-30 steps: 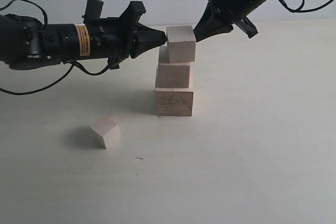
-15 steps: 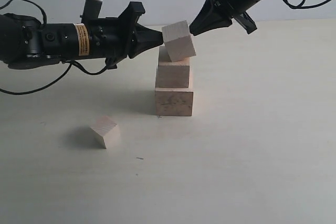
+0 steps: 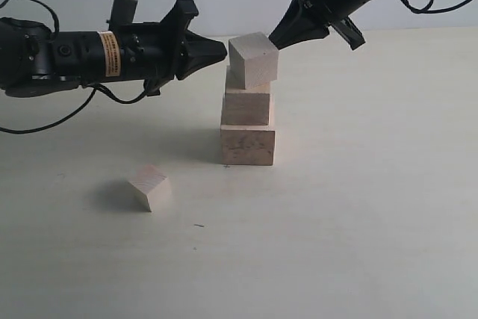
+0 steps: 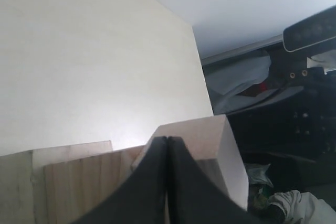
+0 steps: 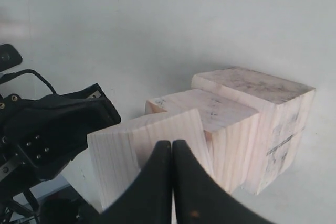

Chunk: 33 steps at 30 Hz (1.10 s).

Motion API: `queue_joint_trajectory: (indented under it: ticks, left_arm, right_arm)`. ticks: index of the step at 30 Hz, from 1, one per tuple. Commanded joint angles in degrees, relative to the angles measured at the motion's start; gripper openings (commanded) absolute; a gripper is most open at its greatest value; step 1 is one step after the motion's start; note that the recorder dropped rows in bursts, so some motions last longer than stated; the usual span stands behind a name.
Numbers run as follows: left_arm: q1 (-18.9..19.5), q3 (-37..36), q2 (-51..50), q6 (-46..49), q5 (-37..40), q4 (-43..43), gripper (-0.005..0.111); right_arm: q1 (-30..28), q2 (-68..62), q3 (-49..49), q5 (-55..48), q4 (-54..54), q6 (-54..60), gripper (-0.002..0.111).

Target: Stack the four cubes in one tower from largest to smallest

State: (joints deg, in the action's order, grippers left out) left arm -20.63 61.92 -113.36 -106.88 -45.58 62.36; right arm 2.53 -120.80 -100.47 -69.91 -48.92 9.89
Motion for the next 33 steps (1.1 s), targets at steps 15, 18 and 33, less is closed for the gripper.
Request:
queue_joint_trajectory:
  ticks: [15,18,33]
  left_arm:
    - [1.4,0.4,0.7,0.5,-2.4,-4.5,0.0]
    - [3.6,0.4,0.7,0.5,-2.0,-4.7,0.0]
    - [10.4,0.4,0.7,0.5,-1.9,0.9,0.0]
  right_arm:
    - [0.1,3.8,0.2,0.0,8.4,-4.4,0.0]
    - [0.1,3.8,0.2,0.0,8.6,-5.2,0.0]
    - [4.8,4.1,0.2,0.0,13.5,-7.2,0.0]
